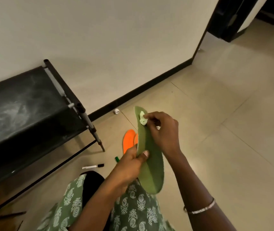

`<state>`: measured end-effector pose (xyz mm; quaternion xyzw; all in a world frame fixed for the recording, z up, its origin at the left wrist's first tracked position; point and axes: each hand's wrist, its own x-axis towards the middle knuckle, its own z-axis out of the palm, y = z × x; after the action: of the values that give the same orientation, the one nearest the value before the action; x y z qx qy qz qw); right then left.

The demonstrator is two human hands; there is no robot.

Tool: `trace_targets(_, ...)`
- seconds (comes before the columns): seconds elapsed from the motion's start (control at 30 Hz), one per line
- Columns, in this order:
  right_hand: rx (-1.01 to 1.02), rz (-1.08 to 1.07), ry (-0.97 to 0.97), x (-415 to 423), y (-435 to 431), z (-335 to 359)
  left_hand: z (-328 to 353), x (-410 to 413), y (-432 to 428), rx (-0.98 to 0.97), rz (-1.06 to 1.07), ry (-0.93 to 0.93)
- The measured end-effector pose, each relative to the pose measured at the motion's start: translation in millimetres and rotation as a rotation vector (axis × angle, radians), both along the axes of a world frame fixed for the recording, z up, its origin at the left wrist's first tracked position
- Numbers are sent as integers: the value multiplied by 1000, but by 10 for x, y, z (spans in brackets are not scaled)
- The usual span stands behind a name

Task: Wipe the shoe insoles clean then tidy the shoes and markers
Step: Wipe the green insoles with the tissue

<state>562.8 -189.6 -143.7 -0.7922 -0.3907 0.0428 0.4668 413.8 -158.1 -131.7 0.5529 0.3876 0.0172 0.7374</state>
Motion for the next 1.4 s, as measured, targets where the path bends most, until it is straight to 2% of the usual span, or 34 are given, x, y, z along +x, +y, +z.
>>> trace_targets(0.13, 20, -123, 238, 408, -116, -141, -259, 212, 399, 106, -133, 103)
trace_targets(0.2, 12, -102, 277, 579, -231, -224, -455, 387, 619, 251, -254, 201)
trace_targets(0.27, -49, 3, 248, 671, -340, -334, -665, 602, 787, 475, -420, 338)
trace_targets(0.4, -377, 138, 102, 706, -431, -720, -1045, 1039, 897, 805, -738, 429)
trace_targets(0.5, -661, 112, 108, 707, -479, -1123, -1389, 1276, 868, 908, -889, 409)
trace_targets(0.57, -745, 66, 154, 706, -521, -1340, -1573, 1394, 842, 919, -964, 414)
trace_targets(0.7, -740, -144, 451, 693, -650, -1821, -1958, 1614, 786, 955, -1079, 425)
trace_targets(0.83, -613, -479, 962, 654, -897, -2481, -2380, 1745, 843, 1048, -927, 352)
trace_targets(0.9, -495, -687, 1228, 654, -991, -2778, -2577, 1766, 920, 1017, -733, 315)
trace_targets(0.97, -337, -834, 1445, 677, -1053, -3087, -2810, 1775, 983, 902, -605, 301)
trace_targets(1.07, -195, -945, 1640, 732, -1122, -3508, -3145, 1729, 965, 768, -634, 359)
trace_targets(1.2, -137, -1026, 1755, 852, -1117, -3914, -3567, 1675, 808, 610, -684, 430)
trace_targets(1.4, -86, -1113, 1741, 958, -959, -4281, -3894, 1742, 635, 537, -708, 436)
